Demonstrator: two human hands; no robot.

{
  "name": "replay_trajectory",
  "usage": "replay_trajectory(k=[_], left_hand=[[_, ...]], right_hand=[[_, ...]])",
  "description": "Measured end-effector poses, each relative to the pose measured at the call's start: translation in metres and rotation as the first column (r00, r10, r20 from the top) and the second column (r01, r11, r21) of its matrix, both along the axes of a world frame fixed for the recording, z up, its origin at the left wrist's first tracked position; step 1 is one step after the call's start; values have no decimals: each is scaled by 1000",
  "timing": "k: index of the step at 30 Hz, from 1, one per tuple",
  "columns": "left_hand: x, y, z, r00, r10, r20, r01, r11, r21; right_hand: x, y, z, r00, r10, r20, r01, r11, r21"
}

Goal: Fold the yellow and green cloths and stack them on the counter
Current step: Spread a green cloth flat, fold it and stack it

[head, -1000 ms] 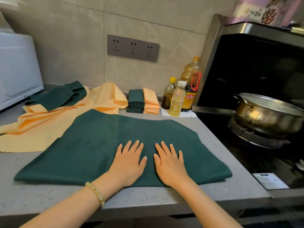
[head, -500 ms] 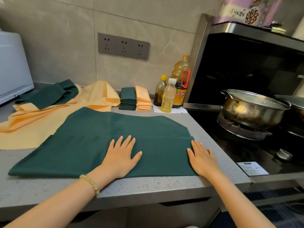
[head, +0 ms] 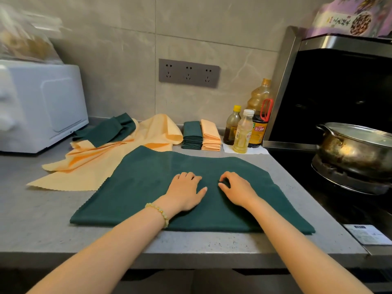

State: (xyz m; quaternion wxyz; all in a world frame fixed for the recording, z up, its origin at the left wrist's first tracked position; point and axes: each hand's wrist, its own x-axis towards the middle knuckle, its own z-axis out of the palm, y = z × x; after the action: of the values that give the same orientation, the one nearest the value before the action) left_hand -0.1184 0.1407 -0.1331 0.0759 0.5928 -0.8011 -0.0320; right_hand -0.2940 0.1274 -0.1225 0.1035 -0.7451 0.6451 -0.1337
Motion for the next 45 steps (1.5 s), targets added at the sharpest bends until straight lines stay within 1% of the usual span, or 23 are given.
replay_trajectory(k=[2,4,7,10,15,20,22,24,26,28,30,33,36,41,43,45], left_hand=[[6,-12,5,1000,1,0,-1,998,67],[9,-18,4,1000,13,-6,-12,992,124],[8,-18,-3,1000,14,26,-18,992,127],[8,-17,-7,999,21,42,-27,989,144],[5,-19,-5,999,41,8,-42,976,213],[7,-15,-6,998,10,-59,-2,989,146],[9,-14,-8,999,-2,-45,9,990,139],[10,-15,-12,1000,-2,-8,4,988,154],[10,-14,-14,1000,2,18,-5,986,169],[9,-14,-13,999,9,32,-15,983,184],[7,-14,-11,999,20,43,-29,979,203],[7,-13,-12,999,27,44,-36,976,216],[6,-12,-15,998,26,49,-35,982,186],[6,-17,-8,998,23,50,-32,982,188],[9,-29,4,998,10,66,-19,991,134],[15,-51,16,996,8,91,-12,999,38]], right_hand=[[0,-6,5,1000,-21,-1,21,1000,-8],[-3,-11,8,999,-19,-34,19,1000,0],[-7,-14,12,998,-10,-63,11,1000,27],[-11,-14,13,999,-2,-45,4,999,34],[-12,-9,10,1000,20,15,-20,999,40],[-12,-7,7,999,7,-37,-8,1000,-23],[-11,-7,7,998,-9,-57,7,999,-36],[-7,-6,7,1000,-12,-27,11,999,-32],[0,-4,4,999,29,-25,-29,1000,-4],[11,3,-4,993,88,-80,-82,993,83],[17,13,-16,984,104,-147,-83,986,147],[15,26,-27,981,82,-177,-61,991,120],[12,29,-27,980,85,-182,-66,992,105],[12,23,-26,981,80,-177,-62,993,102],[11,24,-27,981,81,-177,-66,993,94],[11,24,-30,983,81,-167,-68,994,81]])
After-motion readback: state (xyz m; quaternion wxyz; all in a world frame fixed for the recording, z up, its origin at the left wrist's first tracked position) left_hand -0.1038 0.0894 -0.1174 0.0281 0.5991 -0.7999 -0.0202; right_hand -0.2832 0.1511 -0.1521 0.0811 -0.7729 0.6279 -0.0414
